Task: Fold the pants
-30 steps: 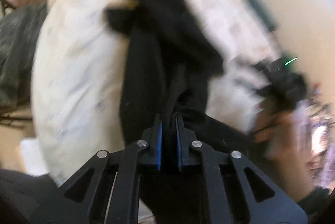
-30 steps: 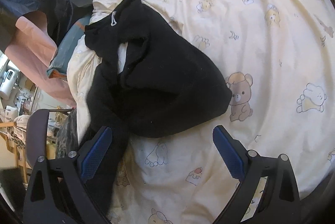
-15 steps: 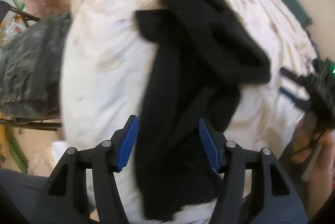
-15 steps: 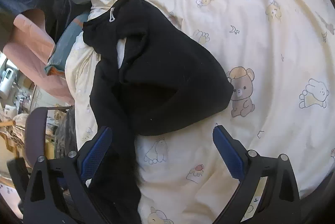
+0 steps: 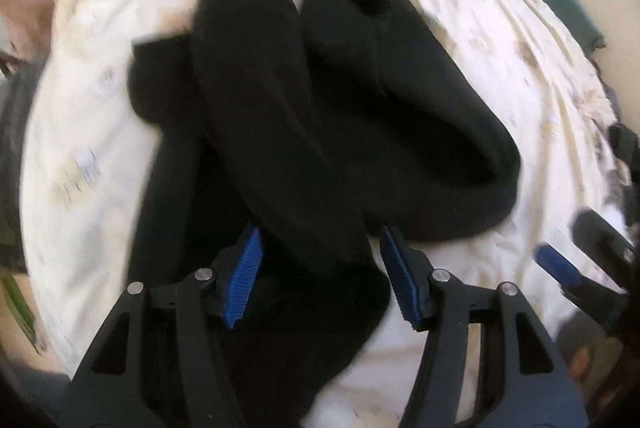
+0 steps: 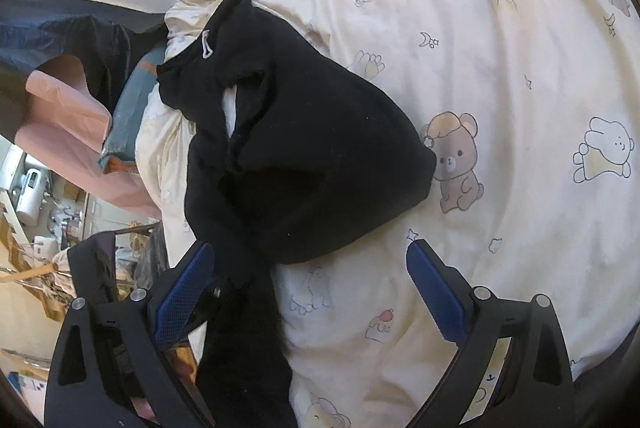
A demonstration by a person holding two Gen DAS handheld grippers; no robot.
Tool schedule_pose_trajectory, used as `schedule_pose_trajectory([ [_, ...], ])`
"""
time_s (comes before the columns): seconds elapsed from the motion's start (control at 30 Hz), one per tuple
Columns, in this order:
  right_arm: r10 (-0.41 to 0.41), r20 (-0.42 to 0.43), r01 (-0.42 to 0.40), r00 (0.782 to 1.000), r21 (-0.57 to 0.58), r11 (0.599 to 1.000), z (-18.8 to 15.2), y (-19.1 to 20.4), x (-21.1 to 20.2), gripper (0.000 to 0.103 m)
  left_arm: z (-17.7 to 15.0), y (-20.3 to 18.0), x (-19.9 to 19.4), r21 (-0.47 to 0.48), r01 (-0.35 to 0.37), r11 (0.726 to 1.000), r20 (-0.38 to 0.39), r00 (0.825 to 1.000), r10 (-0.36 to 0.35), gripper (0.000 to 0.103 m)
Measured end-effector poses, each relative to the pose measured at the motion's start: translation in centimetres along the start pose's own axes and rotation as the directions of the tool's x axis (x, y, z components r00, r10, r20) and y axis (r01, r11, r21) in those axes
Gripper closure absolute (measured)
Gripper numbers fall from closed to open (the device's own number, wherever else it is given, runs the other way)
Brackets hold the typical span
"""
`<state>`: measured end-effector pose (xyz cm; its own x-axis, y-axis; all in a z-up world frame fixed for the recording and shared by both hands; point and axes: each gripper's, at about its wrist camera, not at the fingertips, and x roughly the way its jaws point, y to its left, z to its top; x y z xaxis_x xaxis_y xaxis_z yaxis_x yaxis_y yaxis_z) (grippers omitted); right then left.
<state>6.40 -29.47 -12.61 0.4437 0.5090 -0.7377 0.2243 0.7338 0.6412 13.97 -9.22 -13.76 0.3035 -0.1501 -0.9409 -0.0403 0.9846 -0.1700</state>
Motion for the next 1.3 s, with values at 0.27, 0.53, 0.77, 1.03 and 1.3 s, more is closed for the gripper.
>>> schedule_pose_trajectory([
  [0.27, -0.024, 0.005, 0.024, 1.000, -0.009, 1.000, 0.0, 0.2, -0.1, 0.004, 1.3, 3.1, -4.9, 0.037, 0.090, 0.995, 0.084, 0.992, -0.093, 0.100],
  [0.53, -0.065, -0.006, 0.064, 0.998, -0.049, 0.997, -0.3, 0.7, 0.7, 0.004, 0.7, 17.2, -12.0, -0.184, -0.021, 0.983, 0.205, 0.977, 0.060, 0.101],
  [0.77, -0.149, -0.007, 0.147, 0.989, -0.104, 0.984, -0.8, 1.3, 1.6, 0.004, -1.5, 24.4, -5.6, -0.325, -0.146, 0.934, -0.012, 0.989, 0.151, 0.101],
  [1.03, -0.163, -0.008, 0.161, 0.987, -0.121, 0.980, -0.8, 1.5, 2.0, 0.004, -0.9, 14.9, -6.4, -0.163, -0.016, 0.986, 0.031, 0.999, 0.021, 0.061],
  [1.3, -0.105, -0.029, 0.103, 0.994, -0.062, 0.993, -0.7, 0.7, 1.7, 0.004, -0.4, 9.7, -2.5, -0.111, -0.005, 0.994, -0.059, 0.998, -0.002, 0.032],
])
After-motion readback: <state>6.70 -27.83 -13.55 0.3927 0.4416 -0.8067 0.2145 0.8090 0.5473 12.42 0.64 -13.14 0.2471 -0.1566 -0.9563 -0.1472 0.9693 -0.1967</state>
